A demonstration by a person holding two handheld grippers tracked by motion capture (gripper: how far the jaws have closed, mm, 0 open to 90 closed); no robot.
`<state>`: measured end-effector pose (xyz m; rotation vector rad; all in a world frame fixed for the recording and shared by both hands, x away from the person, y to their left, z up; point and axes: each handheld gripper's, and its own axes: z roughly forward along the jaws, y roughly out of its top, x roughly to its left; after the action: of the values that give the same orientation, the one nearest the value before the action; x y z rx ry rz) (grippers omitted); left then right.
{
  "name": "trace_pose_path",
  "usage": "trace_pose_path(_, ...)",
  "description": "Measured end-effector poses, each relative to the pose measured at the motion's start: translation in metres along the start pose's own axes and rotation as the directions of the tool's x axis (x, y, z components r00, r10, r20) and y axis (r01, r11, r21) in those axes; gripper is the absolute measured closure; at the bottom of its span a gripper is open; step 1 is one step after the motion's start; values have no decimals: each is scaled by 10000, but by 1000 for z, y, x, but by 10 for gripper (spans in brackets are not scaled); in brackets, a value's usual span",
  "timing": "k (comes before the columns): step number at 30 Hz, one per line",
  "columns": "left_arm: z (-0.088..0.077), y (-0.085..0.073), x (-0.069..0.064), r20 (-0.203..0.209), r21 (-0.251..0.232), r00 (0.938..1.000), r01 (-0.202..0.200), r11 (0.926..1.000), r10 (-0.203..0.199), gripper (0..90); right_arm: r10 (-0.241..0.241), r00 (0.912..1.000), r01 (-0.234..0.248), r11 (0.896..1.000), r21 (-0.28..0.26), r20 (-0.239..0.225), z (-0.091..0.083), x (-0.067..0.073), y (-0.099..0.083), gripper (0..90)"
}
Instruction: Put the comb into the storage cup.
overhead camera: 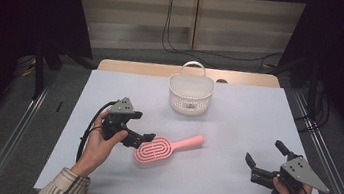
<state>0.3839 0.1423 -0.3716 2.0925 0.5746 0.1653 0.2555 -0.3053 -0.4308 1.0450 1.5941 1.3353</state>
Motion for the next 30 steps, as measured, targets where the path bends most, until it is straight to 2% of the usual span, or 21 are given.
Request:
trace_pose_path(3,4,2,-3,421,346,9990,-157,9993,142,74,-16,10000,16,10000,-1,-11,0,0,0,0)
trace_pose_path(8,11,3,-8,525,1067,9980,-406,9935,351,61,-1,10000,1,10000,2,-23,1,0,0,0)
trace_pose_path(12,14,4,-10,621,1220,9977,-329,9920,255,51,-14,10000,14,10000,27,-10,0,0,0,0)
trace_pose_path(13,15,4,-9,587,1465,9981,-277,9888,193,46,-19,10000,19,10000,36,-13,0,0,0,0)
trace_pose_path(16,17,2,-6,671,1732,9977,-249,9846,134,45,-6,10000,6,10000,25,-17,0,0,0,0)
trace_pose_path(18,19,2,-6,643,2023,9975,-413,9785,288,45,-2,10000,2,10000,39,-40,0,0,0,0)
trace_pose_path(21,22,2,-8,715,2187,9967,-526,9744,377,46,-24,10000,24,10000,40,-13,1,0,0,0)
trace_pose_path(28,35,1,-11,962,2759,9941,-742,9583,492,47,-29,10000,29,10000,33,-7,1,0,0,0)
trace_pose_path(29,36,1,-11,1024,2715,9924,-938,9578,681,47,-14,10000,14,10000,40,-20,1,0,0,0)
trace_pose_path(30,40,0,-11,1087,2779,9916,-981,9556,702,48,-8,10000,8,10000,42,-36,1,0,0,0)
